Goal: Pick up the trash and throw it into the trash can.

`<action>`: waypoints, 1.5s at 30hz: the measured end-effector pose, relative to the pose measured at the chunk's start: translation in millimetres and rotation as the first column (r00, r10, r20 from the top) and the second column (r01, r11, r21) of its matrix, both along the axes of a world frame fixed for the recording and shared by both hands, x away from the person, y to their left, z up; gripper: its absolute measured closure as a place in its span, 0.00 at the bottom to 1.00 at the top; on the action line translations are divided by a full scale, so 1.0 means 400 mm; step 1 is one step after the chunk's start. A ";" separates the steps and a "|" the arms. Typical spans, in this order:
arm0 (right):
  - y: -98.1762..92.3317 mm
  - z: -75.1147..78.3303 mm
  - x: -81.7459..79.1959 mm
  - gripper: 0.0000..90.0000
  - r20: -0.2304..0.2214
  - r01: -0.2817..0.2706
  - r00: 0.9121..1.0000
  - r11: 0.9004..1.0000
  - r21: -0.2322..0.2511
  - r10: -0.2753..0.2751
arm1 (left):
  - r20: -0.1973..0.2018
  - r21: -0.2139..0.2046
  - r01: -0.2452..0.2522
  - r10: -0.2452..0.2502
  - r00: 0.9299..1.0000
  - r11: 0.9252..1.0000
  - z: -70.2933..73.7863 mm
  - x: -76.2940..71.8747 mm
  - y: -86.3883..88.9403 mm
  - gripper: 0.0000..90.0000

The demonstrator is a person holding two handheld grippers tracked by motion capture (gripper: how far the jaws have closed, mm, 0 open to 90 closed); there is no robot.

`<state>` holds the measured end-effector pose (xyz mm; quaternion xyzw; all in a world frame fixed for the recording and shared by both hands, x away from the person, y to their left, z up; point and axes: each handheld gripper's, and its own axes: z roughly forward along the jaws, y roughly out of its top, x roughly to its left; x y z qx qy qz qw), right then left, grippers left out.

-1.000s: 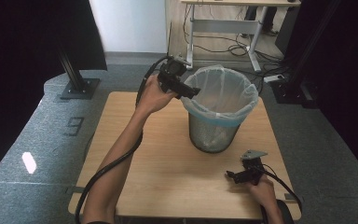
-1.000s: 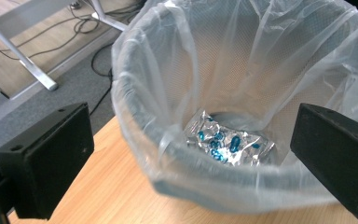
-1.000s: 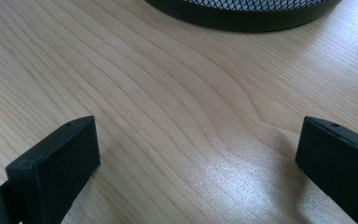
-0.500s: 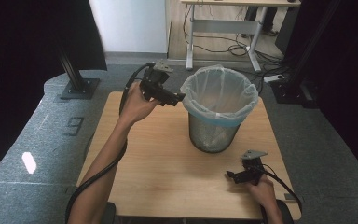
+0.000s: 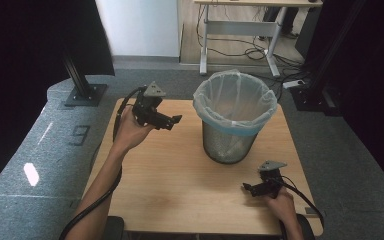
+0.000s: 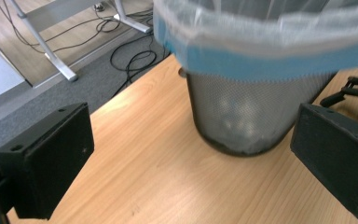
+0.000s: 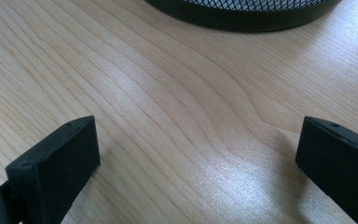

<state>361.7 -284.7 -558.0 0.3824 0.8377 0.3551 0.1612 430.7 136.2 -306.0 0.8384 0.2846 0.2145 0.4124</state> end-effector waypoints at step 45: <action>0.001 -0.001 -0.001 0.00 0.002 0.004 1.000 1.000 0.003 -0.004 | -0.159 -0.082 -0.049 0.036 0.987 0.995 -0.514 -0.107 0.085 0.00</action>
